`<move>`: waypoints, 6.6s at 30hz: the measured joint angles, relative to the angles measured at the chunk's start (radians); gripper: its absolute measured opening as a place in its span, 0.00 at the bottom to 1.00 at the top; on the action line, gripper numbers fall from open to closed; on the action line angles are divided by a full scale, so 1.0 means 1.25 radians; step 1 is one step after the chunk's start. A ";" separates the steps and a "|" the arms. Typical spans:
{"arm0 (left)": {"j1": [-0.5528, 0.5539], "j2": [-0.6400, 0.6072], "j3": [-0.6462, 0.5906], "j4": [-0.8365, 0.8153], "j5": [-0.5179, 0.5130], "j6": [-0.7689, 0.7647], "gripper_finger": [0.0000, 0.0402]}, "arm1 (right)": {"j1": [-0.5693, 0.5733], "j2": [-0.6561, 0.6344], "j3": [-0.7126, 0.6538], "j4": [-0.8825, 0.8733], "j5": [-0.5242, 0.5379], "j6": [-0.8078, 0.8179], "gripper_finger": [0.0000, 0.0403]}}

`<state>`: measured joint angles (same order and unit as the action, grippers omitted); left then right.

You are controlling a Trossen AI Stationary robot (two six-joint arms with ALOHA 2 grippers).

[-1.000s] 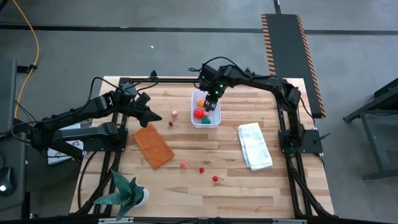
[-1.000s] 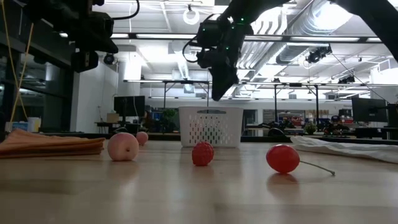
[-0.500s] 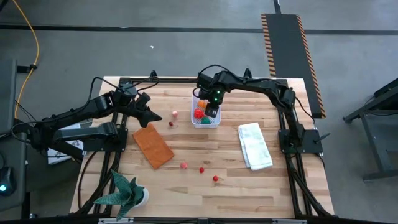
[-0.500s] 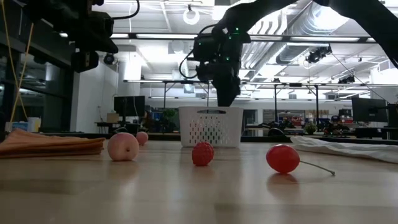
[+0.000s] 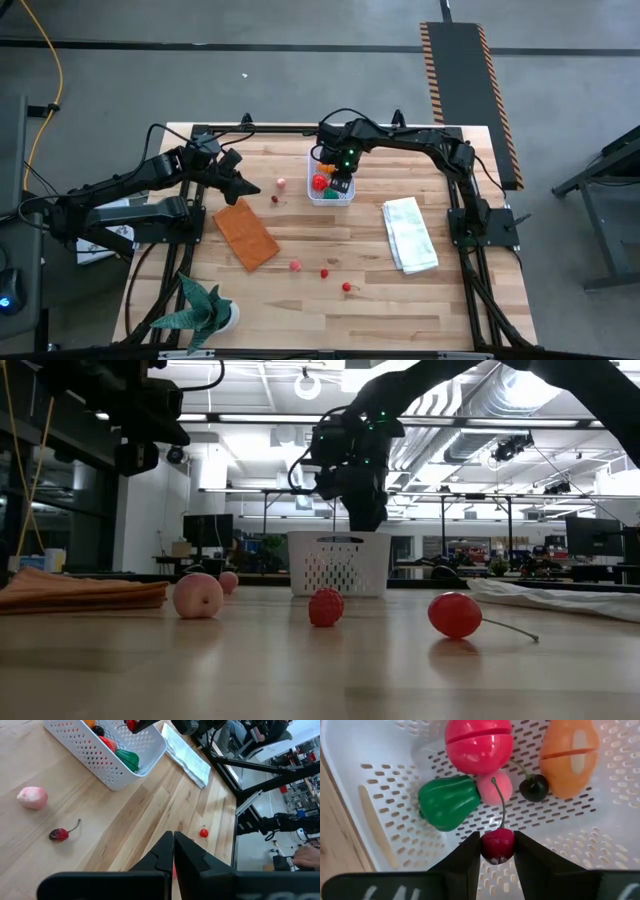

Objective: Pick and placing Produce into tupperware
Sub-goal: Put the red cherry into the white bin, then put the peach into the white bin

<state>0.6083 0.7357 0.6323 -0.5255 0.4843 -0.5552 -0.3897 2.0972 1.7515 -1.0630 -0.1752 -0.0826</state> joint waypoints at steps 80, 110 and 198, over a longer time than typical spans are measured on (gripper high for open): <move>0.000 0.000 0.000 0.005 0.001 0.000 0.01 | 0.049 -0.739 0.023 0.141 0.162 0.125 0.36; 0.000 0.000 0.000 0.051 0.001 -0.001 0.01 | 0.062 -1.150 -0.380 0.462 0.202 0.234 0.36; -0.494 0.241 0.680 -0.289 -0.700 0.168 0.01 | 0.062 -1.217 -0.472 0.474 0.227 0.332 0.36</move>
<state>-0.0090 1.0369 1.4824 -0.8873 -0.3901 -0.3457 -0.3118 0.5758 1.1610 -0.4701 0.1081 0.3325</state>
